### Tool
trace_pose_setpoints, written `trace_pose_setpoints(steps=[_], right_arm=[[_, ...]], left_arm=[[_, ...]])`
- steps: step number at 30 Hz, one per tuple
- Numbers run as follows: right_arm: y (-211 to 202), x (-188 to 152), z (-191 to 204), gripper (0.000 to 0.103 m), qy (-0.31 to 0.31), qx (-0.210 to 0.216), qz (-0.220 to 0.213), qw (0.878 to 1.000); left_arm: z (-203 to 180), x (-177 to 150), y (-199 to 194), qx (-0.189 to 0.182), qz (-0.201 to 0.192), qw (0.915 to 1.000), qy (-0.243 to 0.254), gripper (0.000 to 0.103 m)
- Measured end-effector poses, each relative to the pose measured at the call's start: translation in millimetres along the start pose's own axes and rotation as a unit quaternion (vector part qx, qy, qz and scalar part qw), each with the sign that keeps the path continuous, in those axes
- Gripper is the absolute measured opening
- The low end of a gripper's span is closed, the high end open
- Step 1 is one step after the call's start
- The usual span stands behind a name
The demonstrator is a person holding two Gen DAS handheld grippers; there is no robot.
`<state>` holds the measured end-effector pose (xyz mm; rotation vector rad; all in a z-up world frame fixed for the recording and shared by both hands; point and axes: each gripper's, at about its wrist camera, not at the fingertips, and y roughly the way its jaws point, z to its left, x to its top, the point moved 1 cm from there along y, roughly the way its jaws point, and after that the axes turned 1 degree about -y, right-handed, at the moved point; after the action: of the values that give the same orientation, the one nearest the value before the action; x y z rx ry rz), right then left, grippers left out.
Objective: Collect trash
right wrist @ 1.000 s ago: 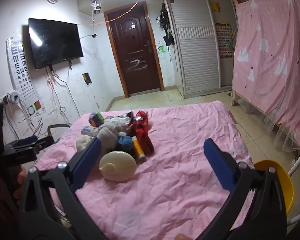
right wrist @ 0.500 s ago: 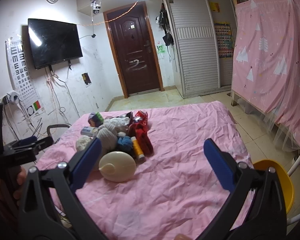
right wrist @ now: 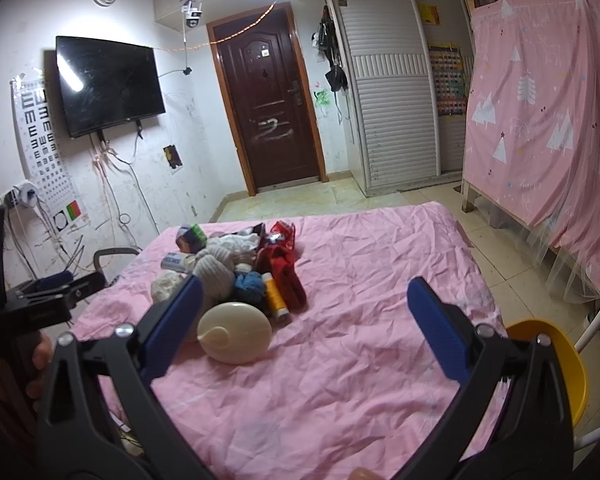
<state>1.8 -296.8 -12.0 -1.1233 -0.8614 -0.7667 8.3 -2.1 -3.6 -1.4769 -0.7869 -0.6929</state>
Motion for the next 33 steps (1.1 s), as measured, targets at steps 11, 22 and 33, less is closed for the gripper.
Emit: trace_pose_setpoints(steps=[11, 22, 33], right_arm=[[-0.3, 0.4, 0.3, 0.099, 0.001, 0.000, 0.001, 1.000], [-0.2, 0.4, 0.5, 0.099, 0.001, 0.000, 0.001, 1.000], [0.1, 1.4, 1.2, 0.099, 0.001, 0.000, 0.001, 1.000]], left_arm=[[0.0, -0.1, 0.1, 0.000, 0.000, 1.0000, 0.000, 0.093], [0.0, -0.3, 0.0, 0.000, 0.000, 1.0000, 0.000, 0.093], [2.8, 0.2, -1.7, -0.001, -0.001, 1.0000, 0.001, 0.093]])
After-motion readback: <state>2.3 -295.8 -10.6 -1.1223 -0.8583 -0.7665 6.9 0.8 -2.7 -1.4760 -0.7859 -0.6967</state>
